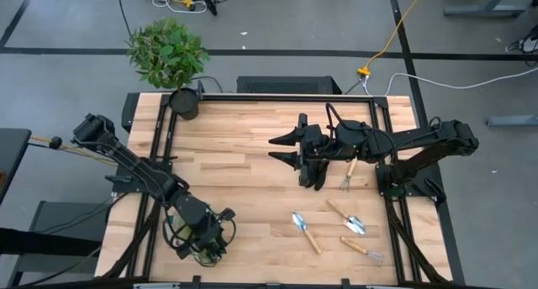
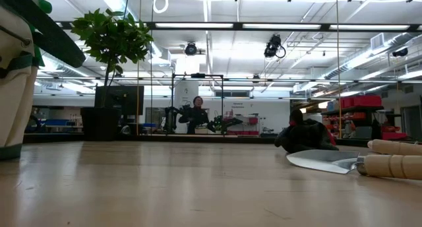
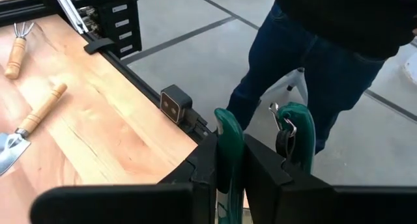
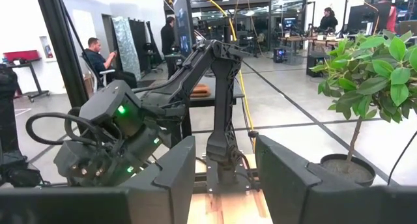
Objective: Pick & Place Garden tools in Gardening bag
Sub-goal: Put the shear scissors into the gardening bag
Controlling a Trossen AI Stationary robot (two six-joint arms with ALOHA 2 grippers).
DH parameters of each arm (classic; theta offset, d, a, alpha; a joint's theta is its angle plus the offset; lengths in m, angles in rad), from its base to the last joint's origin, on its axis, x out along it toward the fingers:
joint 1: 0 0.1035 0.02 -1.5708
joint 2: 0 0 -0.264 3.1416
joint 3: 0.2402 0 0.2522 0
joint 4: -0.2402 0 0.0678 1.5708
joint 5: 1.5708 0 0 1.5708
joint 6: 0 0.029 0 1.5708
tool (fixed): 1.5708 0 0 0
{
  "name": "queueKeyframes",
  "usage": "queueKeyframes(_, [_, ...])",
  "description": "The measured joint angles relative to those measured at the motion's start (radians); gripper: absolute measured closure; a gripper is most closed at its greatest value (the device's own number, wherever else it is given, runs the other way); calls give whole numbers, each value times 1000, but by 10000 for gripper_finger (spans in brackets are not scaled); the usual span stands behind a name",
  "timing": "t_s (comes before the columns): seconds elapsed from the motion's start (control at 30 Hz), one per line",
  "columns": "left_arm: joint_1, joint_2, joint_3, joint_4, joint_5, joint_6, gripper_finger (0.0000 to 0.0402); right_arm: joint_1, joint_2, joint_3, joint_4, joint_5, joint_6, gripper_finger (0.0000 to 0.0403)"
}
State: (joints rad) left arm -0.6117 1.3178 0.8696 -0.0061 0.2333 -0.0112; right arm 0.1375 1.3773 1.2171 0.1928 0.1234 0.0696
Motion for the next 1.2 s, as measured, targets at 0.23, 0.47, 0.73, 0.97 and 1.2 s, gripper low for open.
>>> queueKeyframes(0.23, [0, 0, 0, 2, -3, -9, 335, 0, 0, 0, 0, 0, 0, 240])
queueKeyframes(0.47, [0, 0, 0, 3, -3, -11, 343, 0, 0, 0, 0, 0, 0, 240])
queueKeyframes(0.73, [0, 0, 0, 3, -3, -11, 342, 0, 0, 0, 0, 0, 0, 240])
queueKeyframes(0.97, [0, 0, 0, 2, -3, -11, 337, 0, 0, 0, 0, 0, 0, 240])
queueKeyframes(1.2, [0, 0, 0, 2, -3, -11, 339, 0, 0, 0, 0, 0, 0, 240])
